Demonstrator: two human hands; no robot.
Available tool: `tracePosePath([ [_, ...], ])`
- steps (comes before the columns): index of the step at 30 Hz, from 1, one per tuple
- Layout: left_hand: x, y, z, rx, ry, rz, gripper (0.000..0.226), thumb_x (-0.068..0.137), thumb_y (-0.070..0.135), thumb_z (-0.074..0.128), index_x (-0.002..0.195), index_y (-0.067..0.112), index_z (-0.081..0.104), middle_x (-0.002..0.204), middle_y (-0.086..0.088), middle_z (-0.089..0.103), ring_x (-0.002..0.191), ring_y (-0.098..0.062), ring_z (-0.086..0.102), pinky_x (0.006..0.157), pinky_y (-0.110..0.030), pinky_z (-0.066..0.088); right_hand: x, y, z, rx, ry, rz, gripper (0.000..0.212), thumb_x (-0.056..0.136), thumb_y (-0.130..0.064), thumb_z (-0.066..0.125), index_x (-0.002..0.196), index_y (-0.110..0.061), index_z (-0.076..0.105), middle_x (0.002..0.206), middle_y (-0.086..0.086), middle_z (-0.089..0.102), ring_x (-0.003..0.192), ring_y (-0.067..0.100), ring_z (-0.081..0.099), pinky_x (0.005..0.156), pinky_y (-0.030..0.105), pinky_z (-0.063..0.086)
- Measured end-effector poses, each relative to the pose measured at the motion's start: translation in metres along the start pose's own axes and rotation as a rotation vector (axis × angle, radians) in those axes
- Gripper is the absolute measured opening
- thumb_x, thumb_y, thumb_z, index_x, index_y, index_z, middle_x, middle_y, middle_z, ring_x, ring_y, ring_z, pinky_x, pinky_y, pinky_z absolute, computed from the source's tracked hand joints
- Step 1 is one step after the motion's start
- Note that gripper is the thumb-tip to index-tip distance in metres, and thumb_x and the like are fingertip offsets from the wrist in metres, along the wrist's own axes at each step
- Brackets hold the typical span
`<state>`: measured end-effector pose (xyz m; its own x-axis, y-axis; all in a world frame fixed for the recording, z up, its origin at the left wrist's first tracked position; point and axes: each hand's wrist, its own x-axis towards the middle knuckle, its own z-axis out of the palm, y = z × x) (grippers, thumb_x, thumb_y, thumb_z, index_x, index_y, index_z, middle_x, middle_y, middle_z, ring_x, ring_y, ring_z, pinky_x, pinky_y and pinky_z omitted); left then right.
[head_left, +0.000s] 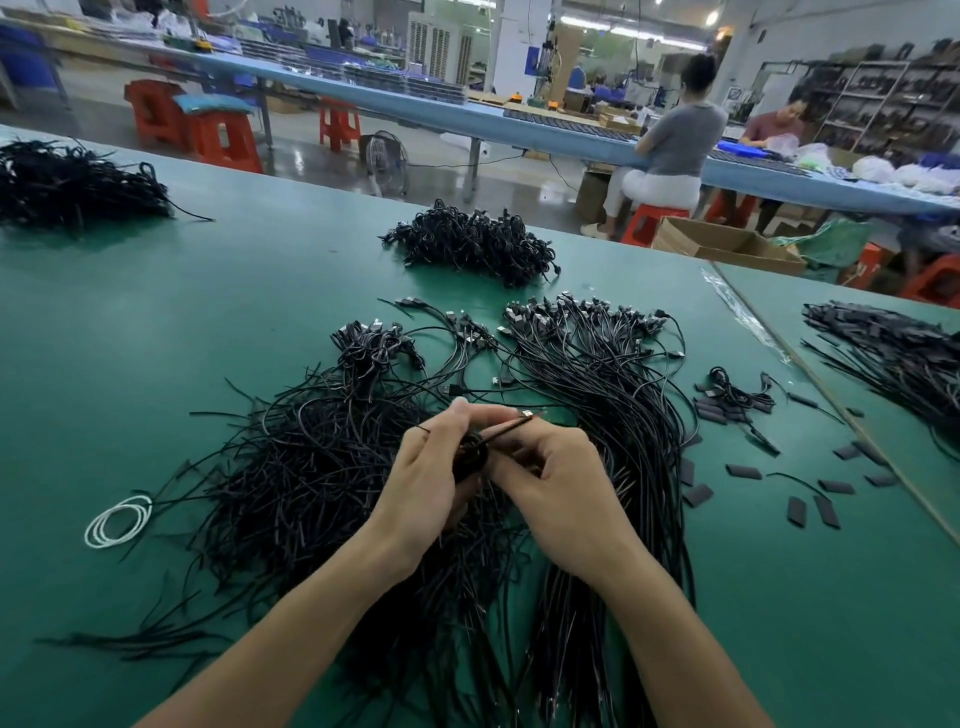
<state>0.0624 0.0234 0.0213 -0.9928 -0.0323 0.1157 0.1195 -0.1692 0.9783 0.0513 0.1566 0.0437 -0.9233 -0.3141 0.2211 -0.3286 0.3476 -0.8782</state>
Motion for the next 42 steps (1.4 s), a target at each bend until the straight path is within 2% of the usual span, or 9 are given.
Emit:
tracePosePath([
  [7, 0.003, -0.007, -0.003, -0.038, 0.068, 0.046, 0.05, 0.108, 0.04, 0.027, 0.103, 0.03, 0.076, 0.042, 0.007, 0.034, 0.037, -0.009, 0.025, 0.041, -0.019, 0.025, -0.007, 0.001, 0.004, 0.004, 0.213, 0.066, 0.008, 0.082, -0.023, 0.08, 0.079, -0.026, 0.074, 0.069, -0.011, 0.07, 0.06, 0.001, 0.059, 0.059, 0.017, 0.046],
  [13, 0.006, -0.01, -0.004, -0.068, 0.088, 0.026, 0.048, 0.094, 0.054, 0.042, 0.093, 0.023, 0.079, 0.052, -0.001, 0.046, 0.043, -0.012, 0.034, 0.041, -0.02, 0.028, -0.011, -0.008, 0.011, -0.242, 0.168, -0.129, 0.019, 0.09, -0.005, 0.067, 0.096, -0.021, 0.075, 0.094, -0.018, 0.064, 0.092, -0.003, 0.06, 0.08, 0.006, 0.044],
  [19, 0.005, -0.016, -0.005, -0.055, 0.145, -0.037, 0.063, 0.084, 0.073, 0.045, 0.059, 0.018, 0.065, 0.049, -0.001, 0.044, 0.04, -0.011, 0.036, 0.039, -0.023, 0.03, -0.013, -0.008, 0.01, -0.519, 0.113, -0.176, 0.015, 0.098, -0.015, 0.06, 0.106, -0.018, 0.072, 0.096, -0.01, 0.058, 0.09, 0.006, 0.056, 0.082, 0.02, 0.05],
  [25, 0.006, -0.014, -0.003, -0.095, 0.179, -0.154, 0.064, 0.096, 0.061, 0.045, 0.045, 0.022, 0.047, 0.043, 0.004, 0.036, 0.037, -0.013, 0.032, 0.04, -0.022, 0.027, -0.019, -0.013, 0.013, -0.95, -0.03, -0.499, 0.007, 0.085, -0.01, 0.069, 0.09, -0.015, 0.068, 0.094, -0.001, 0.063, 0.095, 0.019, 0.059, 0.081, 0.033, 0.051],
  [30, 0.004, -0.011, -0.008, -0.061, -0.059, -0.483, 0.048, 0.1, 0.038, 0.048, 0.055, 0.024, 0.051, 0.048, 0.004, 0.032, 0.04, -0.009, 0.022, 0.039, -0.016, 0.018, -0.01, -0.018, -0.003, -1.017, -0.098, -0.679, 0.008, 0.085, -0.015, 0.063, 0.091, -0.017, 0.069, 0.099, -0.002, 0.062, 0.095, 0.02, 0.055, 0.082, 0.031, 0.043],
  [33, 0.004, -0.009, -0.011, -0.046, -0.16, -0.646, 0.057, 0.098, 0.019, 0.038, 0.042, 0.023, 0.048, 0.045, 0.003, 0.035, 0.036, -0.007, 0.022, 0.036, -0.011, 0.014, -0.006, -0.022, -0.008, -0.895, -0.199, -0.563, 0.008, 0.091, -0.023, 0.062, 0.09, -0.019, 0.069, 0.096, -0.005, 0.063, 0.093, 0.016, 0.057, 0.084, 0.033, 0.046],
  [36, 0.006, -0.01, -0.014, -0.101, -0.282, -0.706, 0.061, 0.099, 0.054, 0.041, 0.045, 0.024, 0.04, 0.047, 0.006, 0.03, 0.035, -0.005, 0.02, 0.031, -0.011, 0.014, -0.005, -0.02, -0.008, -0.722, -0.228, -0.343, 0.007, 0.093, -0.025, 0.062, 0.088, -0.02, 0.065, 0.09, -0.007, 0.062, 0.091, 0.014, 0.054, 0.09, 0.034, 0.043],
  [39, 0.005, -0.01, -0.019, -0.164, -0.474, -0.682, 0.064, 0.068, 0.087, 0.056, 0.056, 0.025, 0.041, 0.056, 0.007, 0.028, 0.04, -0.004, 0.018, 0.031, -0.013, 0.015, -0.005, -0.015, -0.012, -0.597, -0.225, -0.188, 0.007, 0.091, -0.023, 0.065, 0.084, -0.023, 0.065, 0.088, -0.009, 0.062, 0.089, 0.011, 0.055, 0.086, 0.033, 0.045],
  [42, 0.002, -0.007, -0.026, -0.096, -0.695, -0.55, 0.046, 0.06, 0.056, 0.086, 0.076, 0.024, 0.057, 0.062, 0.009, 0.03, 0.047, -0.001, 0.022, 0.035, -0.011, 0.019, -0.005, -0.016, -0.016, -0.521, -0.254, -0.106, 0.007, 0.089, -0.026, 0.068, 0.082, -0.027, 0.066, 0.089, -0.013, 0.057, 0.085, 0.004, 0.053, 0.078, 0.028, 0.045],
])
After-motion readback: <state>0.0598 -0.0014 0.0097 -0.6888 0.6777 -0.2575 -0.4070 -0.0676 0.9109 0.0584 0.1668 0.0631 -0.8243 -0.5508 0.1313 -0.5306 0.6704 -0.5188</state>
